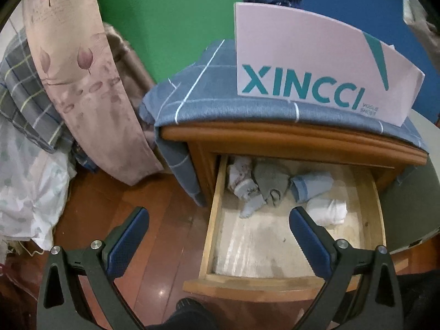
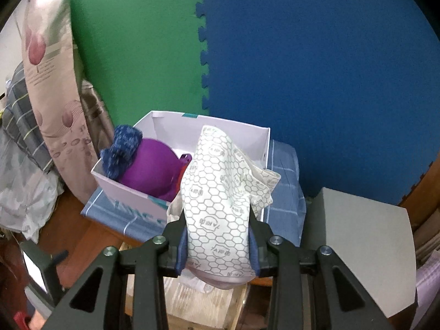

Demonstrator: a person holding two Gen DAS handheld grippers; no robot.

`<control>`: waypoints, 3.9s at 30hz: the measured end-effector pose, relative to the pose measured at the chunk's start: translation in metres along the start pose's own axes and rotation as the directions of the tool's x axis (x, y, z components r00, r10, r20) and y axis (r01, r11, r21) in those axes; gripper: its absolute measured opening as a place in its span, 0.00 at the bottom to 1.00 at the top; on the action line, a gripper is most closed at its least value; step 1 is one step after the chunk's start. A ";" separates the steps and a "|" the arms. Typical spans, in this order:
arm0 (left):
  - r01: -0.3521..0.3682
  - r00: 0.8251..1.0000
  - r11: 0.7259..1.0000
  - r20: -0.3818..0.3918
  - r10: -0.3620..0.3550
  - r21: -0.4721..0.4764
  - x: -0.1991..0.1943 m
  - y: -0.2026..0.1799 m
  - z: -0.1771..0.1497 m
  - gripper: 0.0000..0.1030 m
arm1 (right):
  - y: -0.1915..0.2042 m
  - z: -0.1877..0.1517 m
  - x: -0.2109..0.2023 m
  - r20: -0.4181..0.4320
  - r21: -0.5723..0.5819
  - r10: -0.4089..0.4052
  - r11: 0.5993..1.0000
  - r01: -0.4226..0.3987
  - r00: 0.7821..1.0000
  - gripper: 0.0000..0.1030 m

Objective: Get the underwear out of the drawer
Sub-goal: 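Move the left tool back to the drawer while the right tool carries the white underwear to the box, then lower the white hexagon-print underwear into the box and open the right tool, then move both tools back down into the open drawer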

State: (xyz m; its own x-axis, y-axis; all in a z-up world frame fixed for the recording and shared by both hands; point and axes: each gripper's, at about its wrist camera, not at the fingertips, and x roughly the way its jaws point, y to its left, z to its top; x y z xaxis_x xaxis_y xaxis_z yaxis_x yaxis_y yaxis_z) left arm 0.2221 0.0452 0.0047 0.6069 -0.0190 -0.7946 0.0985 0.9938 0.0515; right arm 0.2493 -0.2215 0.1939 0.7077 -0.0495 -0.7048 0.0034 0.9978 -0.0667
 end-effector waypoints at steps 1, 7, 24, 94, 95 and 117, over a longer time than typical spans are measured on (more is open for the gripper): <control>-0.003 1.000 1.000 0.004 0.003 0.000 -0.001 0.000 0.000 0.99 | -0.001 0.003 0.005 -0.003 0.001 -0.008 1.000 0.008 1.000 0.34; -0.004 1.000 1.000 0.006 0.004 -0.006 -0.001 0.000 0.001 0.99 | 0.001 0.024 0.041 -0.035 0.009 -0.042 0.999 0.042 0.998 0.34; -0.016 1.000 0.998 -0.028 0.014 -0.053 0.005 0.014 0.000 0.99 | 0.007 0.044 0.131 -0.128 0.011 -0.103 0.994 0.105 0.986 0.34; -0.049 0.997 0.998 -0.053 0.051 0.047 0.012 -0.004 -0.012 0.99 | 0.011 -0.125 0.033 -0.155 -0.068 0.051 0.996 -0.062 0.987 0.53; -0.046 0.997 0.998 -0.056 0.049 0.052 0.013 -0.005 -0.012 0.99 | 0.013 -0.134 0.039 -0.171 -0.069 0.058 0.995 -0.070 0.984 0.53; 0.009 0.984 0.996 -0.180 0.006 0.085 0.046 -0.020 -0.020 0.99 | 0.055 -0.218 0.186 -0.404 -0.334 0.093 0.911 -0.242 0.910 0.53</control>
State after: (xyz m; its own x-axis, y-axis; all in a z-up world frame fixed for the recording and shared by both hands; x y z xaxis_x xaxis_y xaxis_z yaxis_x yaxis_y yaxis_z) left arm 0.2324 0.0267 -0.0451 0.4558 0.0074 -0.8901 0.1709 0.9806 0.0957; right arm 0.2265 -0.1854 -0.0948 0.3586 0.0299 -0.9330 -0.4038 0.9061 -0.1262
